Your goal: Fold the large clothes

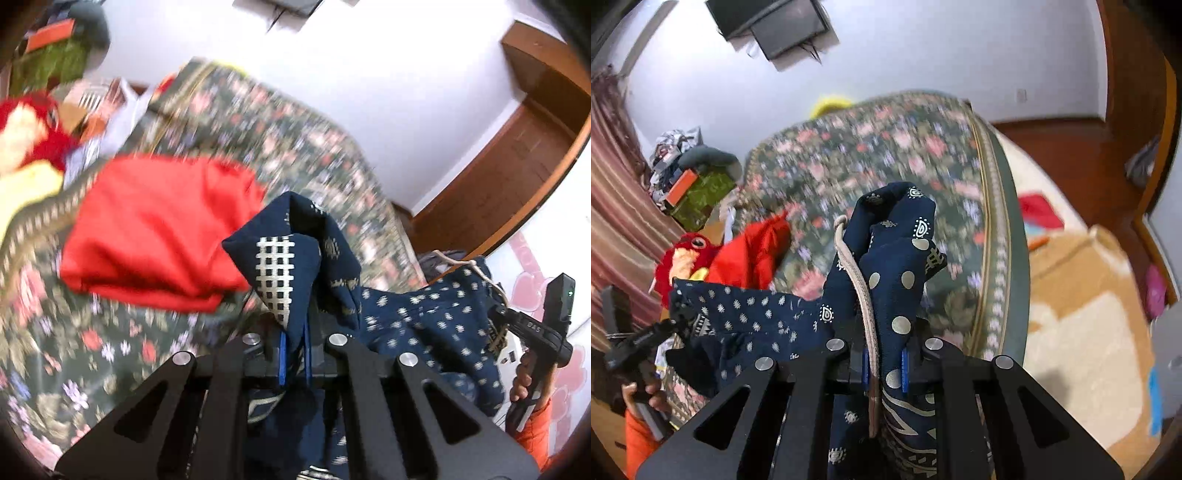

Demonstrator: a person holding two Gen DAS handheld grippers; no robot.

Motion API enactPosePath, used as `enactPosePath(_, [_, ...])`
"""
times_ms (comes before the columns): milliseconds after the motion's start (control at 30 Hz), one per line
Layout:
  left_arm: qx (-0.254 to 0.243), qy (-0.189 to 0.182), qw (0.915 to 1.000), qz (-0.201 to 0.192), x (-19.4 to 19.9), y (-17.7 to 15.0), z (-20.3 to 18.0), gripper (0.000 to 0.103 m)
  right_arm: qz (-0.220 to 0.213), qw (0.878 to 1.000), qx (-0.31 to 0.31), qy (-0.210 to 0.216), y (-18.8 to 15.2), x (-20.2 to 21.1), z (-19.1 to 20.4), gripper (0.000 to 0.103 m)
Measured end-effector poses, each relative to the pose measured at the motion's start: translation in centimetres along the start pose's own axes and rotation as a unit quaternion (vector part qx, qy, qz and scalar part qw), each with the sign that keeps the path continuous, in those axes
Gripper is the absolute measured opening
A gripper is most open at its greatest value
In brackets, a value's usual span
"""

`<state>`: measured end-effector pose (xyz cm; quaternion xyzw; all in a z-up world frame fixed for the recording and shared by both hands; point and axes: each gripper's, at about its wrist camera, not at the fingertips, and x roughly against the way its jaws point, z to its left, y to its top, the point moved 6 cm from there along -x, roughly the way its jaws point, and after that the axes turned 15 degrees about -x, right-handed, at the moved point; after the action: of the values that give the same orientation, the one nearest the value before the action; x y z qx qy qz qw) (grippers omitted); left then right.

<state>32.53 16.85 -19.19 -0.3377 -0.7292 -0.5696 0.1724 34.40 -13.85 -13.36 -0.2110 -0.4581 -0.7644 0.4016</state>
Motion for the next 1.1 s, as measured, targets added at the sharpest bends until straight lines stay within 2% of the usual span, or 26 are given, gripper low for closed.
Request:
enactPosePath(200, [-0.026, 0.002, 0.9982, -0.054, 4.4, 5.0, 0.0, 0.005, -0.045, 0.999, 0.02, 0.01, 3.5, 0.9, 2.7, 0.01])
enactPosePath(400, [-0.038, 0.024, 0.9966, -0.068, 2.9, 9.7, 1.1, 0.005, -0.063, 0.998, 0.027, 0.003, 6.8, -0.9, 3.8, 0.01])
enactPosePath(500, [-0.042, 0.043, 0.9964, -0.06, 1.1, 10.9, 2.3, 0.005, -0.066, 0.997, 0.03, -0.009, 8.2, -3.3, 4.1, 0.01])
enactPosePath(633, [-0.051, 0.086, 0.994, -0.046, -2.1, 12.0, 4.8, 0.005, -0.066, 0.997, 0.014, -0.03, 9.8, -7.3, 3.3, 0.01])
enactPosePath(733, [-0.047, 0.115, 0.9922, -0.015, -6.0, 12.2, 7.8, 0.005, -0.049, 0.997, 0.002, -0.053, 10.7, -11.3, 2.0, 0.01])
enactPosePath(900, [-0.046, 0.144, 0.9881, 0.03, -11.3, 11.7, 11.5, 0.006, -0.028, 0.994, 0.009, -0.106, 10.6, -17.0, -0.2, 0.01])
enactPosePath(1100, [-0.029, 0.167, 0.9829, 0.073, -15.4, 10.2, 14.6, 0.009, -0.005, 0.99, 0.005, -0.14, 10.6, -20.0, -2.6, 0.012])
